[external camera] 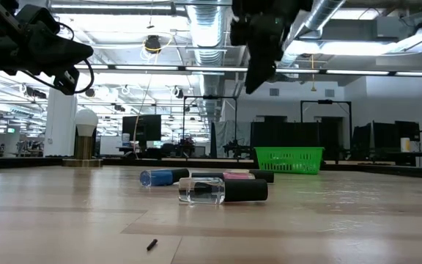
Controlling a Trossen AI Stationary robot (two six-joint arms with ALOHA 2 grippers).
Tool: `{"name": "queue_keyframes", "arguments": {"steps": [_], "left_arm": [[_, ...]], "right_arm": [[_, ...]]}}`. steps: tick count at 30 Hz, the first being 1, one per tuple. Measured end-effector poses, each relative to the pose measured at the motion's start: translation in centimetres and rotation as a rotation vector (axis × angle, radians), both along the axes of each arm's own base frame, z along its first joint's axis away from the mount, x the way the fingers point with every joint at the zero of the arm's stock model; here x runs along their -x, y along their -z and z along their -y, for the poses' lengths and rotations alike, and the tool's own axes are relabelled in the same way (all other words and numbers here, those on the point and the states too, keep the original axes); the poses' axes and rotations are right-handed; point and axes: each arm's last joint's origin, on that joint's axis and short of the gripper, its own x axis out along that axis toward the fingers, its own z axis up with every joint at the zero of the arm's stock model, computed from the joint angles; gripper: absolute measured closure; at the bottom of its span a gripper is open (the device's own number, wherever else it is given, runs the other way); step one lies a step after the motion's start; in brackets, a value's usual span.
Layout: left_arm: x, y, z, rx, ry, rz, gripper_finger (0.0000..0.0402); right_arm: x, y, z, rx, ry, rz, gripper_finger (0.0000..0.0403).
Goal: Pick & Place Nail Polish
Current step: Put the yellow nail polish into the green bin
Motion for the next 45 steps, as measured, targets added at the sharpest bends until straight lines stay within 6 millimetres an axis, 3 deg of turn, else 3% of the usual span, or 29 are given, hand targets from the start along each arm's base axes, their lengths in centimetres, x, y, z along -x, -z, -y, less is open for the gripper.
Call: {"name": "queue_keyframes", "arguments": {"steps": [4,9,18,26,31,34,39,45], "left_arm": [[0.0,0.0,0.0,0.000,0.000,0.000,0.0393],[0.0,0.0,0.0,0.000,0.000,0.000,0.0393],[0.0,0.0,0.0,0.000,0.000,0.000,0.0393],[0.0,0.0,0.0,0.000,0.000,0.000,0.0393],[0.0,0.0,0.0,0.000,0.000,0.000,0.0393],[0.0,0.0,0.0,0.000,0.000,0.000,0.0393],[0.0,0.0,0.0,0.000,0.000,0.000,0.0393],[0.0,0.0,0.0,0.000,0.001,0.000,0.0393]], "right_arm": [[-1.0,0.6,-3.8,-0.039,-0.034,-0.018,0.0234],[-2.5,2.9,-7.5,-0.071,-0.053,-0.077,0.0232],[-4.6,9.2,-11.5,-0.082,-0.092,-0.251,0.0231],[-5.7,14.8,-12.3,-0.072,-0.106,-0.380,0.0230],[-5.9,16.4,-11.9,-0.081,-0.097,-0.425,0.0235],[-5.9,16.6,-11.8,-0.087,-0.095,-0.432,0.0265],[-5.9,16.7,-11.6,-0.094,-0.088,-0.439,0.0361],[-5.9,15.9,-11.3,-0.094,-0.104,-0.407,0.0361]]}}
